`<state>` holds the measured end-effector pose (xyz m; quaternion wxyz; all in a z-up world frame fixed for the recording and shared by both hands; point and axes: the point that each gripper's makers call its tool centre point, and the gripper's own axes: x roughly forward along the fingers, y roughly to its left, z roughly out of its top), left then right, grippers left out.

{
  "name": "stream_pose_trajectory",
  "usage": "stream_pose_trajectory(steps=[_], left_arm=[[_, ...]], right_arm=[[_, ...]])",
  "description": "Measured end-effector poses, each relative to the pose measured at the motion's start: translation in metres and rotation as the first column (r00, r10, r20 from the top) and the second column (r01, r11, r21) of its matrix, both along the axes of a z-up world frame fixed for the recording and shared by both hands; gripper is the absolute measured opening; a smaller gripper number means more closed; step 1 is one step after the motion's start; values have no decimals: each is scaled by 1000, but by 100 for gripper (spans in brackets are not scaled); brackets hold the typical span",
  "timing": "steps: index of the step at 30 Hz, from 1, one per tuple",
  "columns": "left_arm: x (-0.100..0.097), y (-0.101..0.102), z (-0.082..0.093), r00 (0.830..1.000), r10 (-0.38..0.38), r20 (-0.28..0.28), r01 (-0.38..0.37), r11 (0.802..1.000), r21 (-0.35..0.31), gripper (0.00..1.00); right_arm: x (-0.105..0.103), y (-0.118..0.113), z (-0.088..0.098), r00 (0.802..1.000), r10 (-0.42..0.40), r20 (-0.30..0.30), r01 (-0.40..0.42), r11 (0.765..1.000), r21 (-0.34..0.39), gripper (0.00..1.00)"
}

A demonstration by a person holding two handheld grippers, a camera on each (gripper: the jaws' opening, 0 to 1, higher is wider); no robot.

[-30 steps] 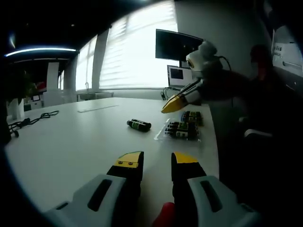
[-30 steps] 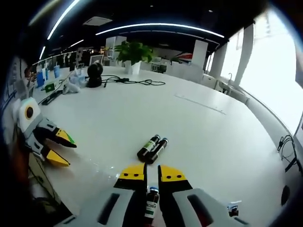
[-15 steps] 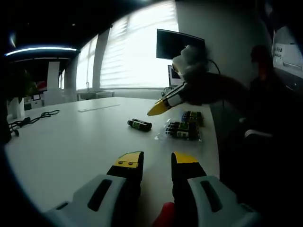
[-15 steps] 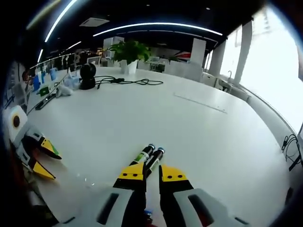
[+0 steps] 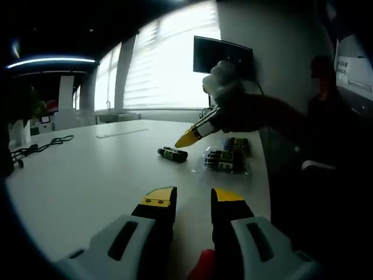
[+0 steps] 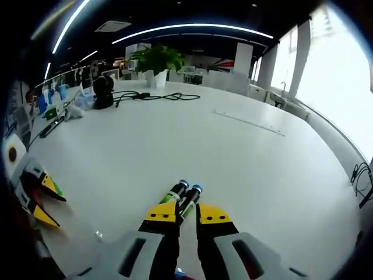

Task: Grip medicine bottles put into box

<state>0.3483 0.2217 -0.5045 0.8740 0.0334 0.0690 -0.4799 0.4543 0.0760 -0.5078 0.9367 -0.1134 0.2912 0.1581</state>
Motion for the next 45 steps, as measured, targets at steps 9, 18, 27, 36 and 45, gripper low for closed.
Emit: stream_pose_trajectory(steps=[9, 18, 27, 36, 45], left_arm=[[0, 0, 0, 1000, 1, 0, -1, 1000, 0, 18], [0, 0, 0, 1000, 0, 1, 0, 1000, 1, 18], [0, 0, 1, 1000, 0, 0, 0, 1000, 0, 18], [0, 0, 0, 1000, 0, 0, 0, 1000, 1, 18], [0, 0, 0, 1000, 1, 0, -1, 1000, 2, 18]], right_arm=[[4, 3, -8, 1000, -1, -21, 1, 1000, 0, 8], [3, -6, -14, 999, -25, -33, 25, 1000, -4, 8], [5, -10, -20, 998, -40, -54, 39, 999, -9, 8], [7, -12, -22, 998, -40, -57, 39, 999, -32, 8], [4, -16, -15, 998, -45, -34, 43, 998, -42, 7]])
